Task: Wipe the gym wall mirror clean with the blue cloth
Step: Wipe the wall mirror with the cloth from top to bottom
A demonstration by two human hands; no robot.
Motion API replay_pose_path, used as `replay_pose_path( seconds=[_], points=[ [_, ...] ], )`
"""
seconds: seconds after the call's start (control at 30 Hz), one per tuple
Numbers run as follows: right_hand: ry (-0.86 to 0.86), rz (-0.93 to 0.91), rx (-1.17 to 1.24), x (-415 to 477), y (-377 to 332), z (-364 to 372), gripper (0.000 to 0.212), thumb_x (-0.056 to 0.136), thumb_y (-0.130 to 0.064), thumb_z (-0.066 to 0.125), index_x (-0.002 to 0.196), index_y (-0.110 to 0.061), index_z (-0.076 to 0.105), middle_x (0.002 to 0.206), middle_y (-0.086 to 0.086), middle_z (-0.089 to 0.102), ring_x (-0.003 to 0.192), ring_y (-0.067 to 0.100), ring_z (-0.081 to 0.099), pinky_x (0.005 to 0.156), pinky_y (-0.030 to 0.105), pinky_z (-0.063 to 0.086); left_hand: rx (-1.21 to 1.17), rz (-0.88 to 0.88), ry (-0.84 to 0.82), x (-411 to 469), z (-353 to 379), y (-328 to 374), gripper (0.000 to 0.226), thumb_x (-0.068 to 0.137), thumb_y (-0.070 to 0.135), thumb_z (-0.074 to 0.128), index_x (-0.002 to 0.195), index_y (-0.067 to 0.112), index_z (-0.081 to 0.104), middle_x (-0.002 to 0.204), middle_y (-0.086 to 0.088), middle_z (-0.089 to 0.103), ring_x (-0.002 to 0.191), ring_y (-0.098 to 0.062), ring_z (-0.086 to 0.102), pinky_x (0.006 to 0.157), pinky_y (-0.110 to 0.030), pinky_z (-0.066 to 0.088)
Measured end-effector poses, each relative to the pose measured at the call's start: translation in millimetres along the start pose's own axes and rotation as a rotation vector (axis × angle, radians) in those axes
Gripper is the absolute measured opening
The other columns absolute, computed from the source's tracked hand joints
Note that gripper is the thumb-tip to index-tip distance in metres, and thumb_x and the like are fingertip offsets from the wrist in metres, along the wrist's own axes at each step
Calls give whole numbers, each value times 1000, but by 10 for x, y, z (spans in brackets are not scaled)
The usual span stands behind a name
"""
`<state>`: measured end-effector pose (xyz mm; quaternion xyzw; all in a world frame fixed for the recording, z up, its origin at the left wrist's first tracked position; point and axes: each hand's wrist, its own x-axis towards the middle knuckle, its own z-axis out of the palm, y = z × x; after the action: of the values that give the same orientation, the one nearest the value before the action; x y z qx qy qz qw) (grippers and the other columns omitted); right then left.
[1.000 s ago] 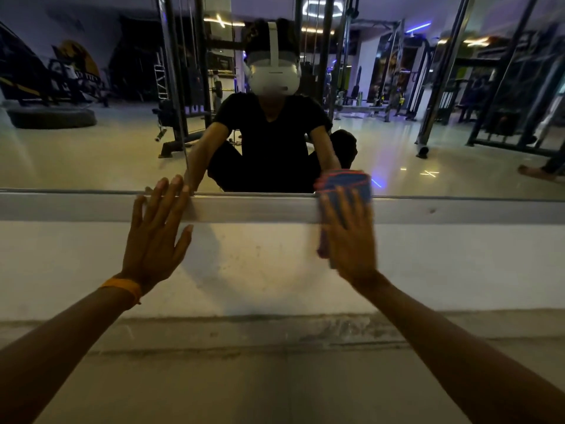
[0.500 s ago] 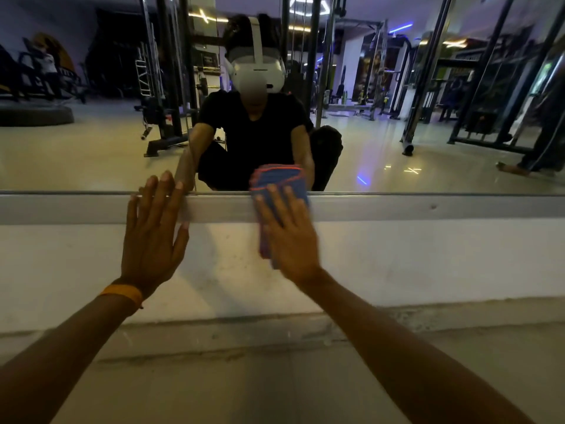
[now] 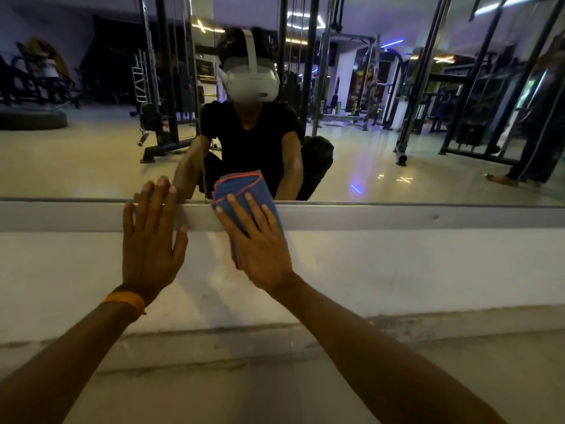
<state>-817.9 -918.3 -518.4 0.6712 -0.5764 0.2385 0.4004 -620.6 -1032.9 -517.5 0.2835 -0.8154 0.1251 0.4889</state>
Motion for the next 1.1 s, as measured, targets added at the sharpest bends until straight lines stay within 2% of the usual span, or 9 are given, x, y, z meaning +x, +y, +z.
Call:
replay_pose_path(
  seconds=[0.17, 0.23, 0.37, 0.5, 0.6, 0.73, 0.83, 0.93, 1.1],
  points=[
    [49, 245, -65, -795, 954, -365, 86, 95, -19, 64, 165, -22, 14, 172, 10, 14, 159, 37, 6, 127, 58, 17, 42, 71, -50, -117, -26, -123, 72, 104, 41, 37, 163, 4, 21, 173, -17, 10, 160, -38, 8, 125, -66, 13],
    [84, 318, -32, -1073, 1317, -558, 75, 104, -19, 52, 165, -25, 10, 173, 9, 9, 159, 37, 4, 121, 67, 23, 46, 73, -57, -124, -27, -114, 73, 104, 43, 36, 163, 4, 20, 172, -18, 10, 160, -38, 8, 125, -66, 13],
    [150, 411, -69, -790, 1059, -376, 75, 95, -3, 48, 163, -18, 19, 171, 8, 11, 158, 39, 10, 125, 64, 15, 53, 61, -77, -129, -37, -74, 75, 103, 45, 38, 163, 4, 20, 173, -17, 9, 160, -37, 6, 125, -66, 12],
    [20, -13, -18, -126, 169, -21, 66, 98, -10, 42, 162, -19, 29, 170, 9, 22, 158, 34, 9, 129, 51, 3, 50, 66, -120, -109, -96, -84, 75, 102, 43, 40, 164, 7, 19, 174, -14, 7, 161, -33, 4, 128, -61, 9],
    [-40, -238, -46, 199, 184, -43, 64, 102, -27, 41, 163, -19, 25, 171, 6, 21, 159, 32, 12, 130, 46, 6, 62, 80, -156, -123, -203, -187, 73, 102, 42, 39, 165, 9, 18, 174, -11, 7, 161, -30, 4, 127, -61, 13],
    [69, -207, -107, -121, 934, -214, 58, 107, -31, 46, 161, -17, 32, 167, 11, 30, 155, 34, 24, 126, 50, 22, 44, -129, -66, -209, -305, -396, 77, 101, 39, 44, 164, 4, 16, 173, -16, 11, 160, -34, 8, 124, -66, 18],
    [106, -121, -137, -505, 1276, -285, 60, 106, -29, 48, 161, -15, 28, 167, 14, 28, 155, 37, 22, 126, 53, 19, 68, -154, -86, -188, -379, -531, 78, 100, 41, 45, 163, 2, 18, 173, -16, 12, 160, -34, 9, 124, -66, 21],
    [104, -32, -134, -388, 1032, -161, 61, 107, -34, 43, 162, -15, 28, 169, 14, 20, 156, 38, 19, 126, 55, 13, 132, -113, -130, -207, -360, -460, 84, 101, 47, 45, 163, 0, 15, 173, -19, 5, 160, -38, 4, 124, -66, 19],
    [91, -179, -38, 320, 114, 135, 70, 99, -27, 50, 164, -17, 25, 171, 10, 17, 158, 33, 13, 129, 51, 9, 175, -62, -230, -247, -382, -425, 90, 101, 55, 41, 163, 0, 6, 172, -21, -4, 160, -40, -3, 126, -64, 17]
  ],
)
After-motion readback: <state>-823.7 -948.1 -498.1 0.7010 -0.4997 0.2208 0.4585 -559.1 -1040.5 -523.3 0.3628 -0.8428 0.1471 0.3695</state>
